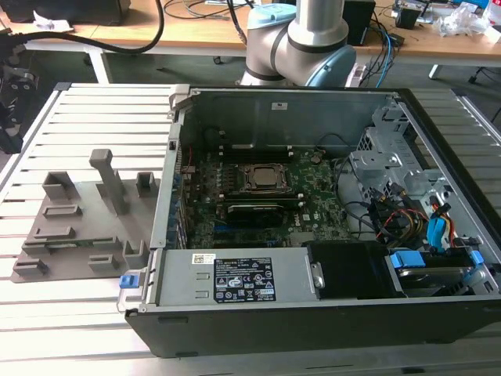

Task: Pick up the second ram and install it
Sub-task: 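Pick up the second ram and move it above second insertion slot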

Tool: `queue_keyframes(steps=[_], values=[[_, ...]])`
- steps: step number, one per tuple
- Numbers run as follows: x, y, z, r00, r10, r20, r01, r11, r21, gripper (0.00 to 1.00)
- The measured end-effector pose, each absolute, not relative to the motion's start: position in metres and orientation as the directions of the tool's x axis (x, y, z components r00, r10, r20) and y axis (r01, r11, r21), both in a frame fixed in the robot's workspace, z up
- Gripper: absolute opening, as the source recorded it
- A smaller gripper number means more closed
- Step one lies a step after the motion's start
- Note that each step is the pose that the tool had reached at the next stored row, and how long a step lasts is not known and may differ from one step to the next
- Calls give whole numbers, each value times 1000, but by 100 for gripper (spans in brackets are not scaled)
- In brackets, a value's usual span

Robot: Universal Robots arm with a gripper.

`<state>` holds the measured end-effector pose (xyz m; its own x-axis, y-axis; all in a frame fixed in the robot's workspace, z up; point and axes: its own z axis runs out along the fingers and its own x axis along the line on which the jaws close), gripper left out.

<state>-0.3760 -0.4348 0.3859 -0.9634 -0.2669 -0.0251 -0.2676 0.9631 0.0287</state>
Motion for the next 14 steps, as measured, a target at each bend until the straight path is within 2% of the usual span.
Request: queue_keyframes(steps=[14], values=[[-376, -435, 386, -875, -483, -25, -484, 875, 29, 11]])
